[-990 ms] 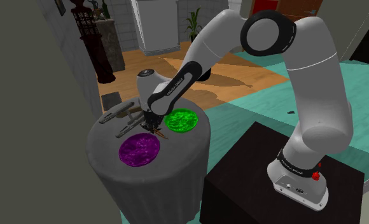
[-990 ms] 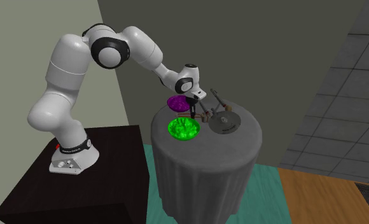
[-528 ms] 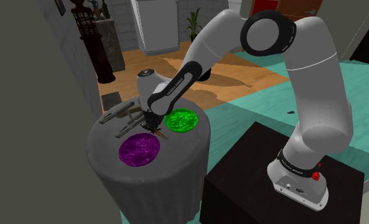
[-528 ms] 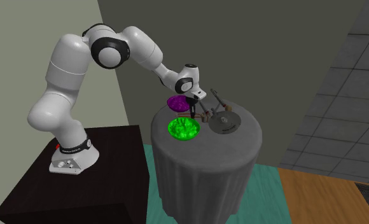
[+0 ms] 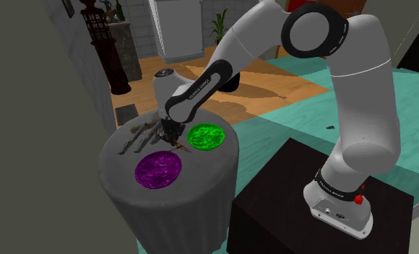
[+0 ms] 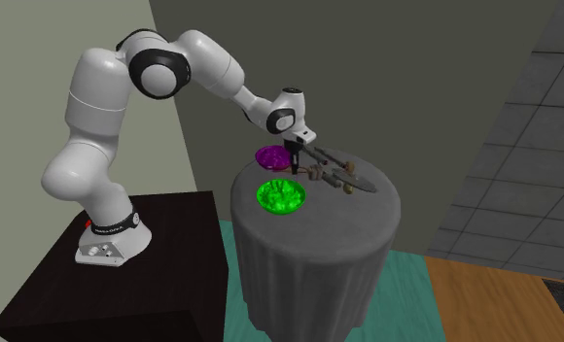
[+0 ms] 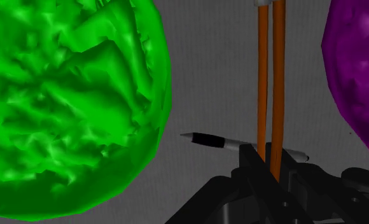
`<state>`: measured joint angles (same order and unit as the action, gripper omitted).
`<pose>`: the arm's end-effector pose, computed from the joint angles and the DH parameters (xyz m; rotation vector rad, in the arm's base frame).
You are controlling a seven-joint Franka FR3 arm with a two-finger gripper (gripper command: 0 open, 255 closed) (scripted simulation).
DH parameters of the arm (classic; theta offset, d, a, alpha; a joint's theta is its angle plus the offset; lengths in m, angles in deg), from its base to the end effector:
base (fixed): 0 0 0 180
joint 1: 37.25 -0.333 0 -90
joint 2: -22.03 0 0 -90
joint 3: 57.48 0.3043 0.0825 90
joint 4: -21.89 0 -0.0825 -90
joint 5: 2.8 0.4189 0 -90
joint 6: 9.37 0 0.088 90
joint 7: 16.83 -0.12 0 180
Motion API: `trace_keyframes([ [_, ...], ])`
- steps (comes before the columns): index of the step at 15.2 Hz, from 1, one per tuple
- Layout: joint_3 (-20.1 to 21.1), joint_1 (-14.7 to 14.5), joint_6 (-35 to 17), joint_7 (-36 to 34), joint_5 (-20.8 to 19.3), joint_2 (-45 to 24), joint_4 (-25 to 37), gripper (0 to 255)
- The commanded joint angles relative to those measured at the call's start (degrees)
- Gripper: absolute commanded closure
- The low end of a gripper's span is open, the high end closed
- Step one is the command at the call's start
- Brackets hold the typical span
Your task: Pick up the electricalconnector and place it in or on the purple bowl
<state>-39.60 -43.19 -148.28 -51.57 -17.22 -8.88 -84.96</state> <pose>0.6109 0.2599 0.1946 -3.1232 0.0788 -0.0854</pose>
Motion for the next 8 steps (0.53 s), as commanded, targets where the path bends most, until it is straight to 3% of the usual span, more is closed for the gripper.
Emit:
trace_keyframes([
  [1,0.4,0.3,1.1,0.3,0.5,1.2,0.0,255],
  [8,1.5,1.0,5.1,1.4,2.1,4.7,0.6,255],
])
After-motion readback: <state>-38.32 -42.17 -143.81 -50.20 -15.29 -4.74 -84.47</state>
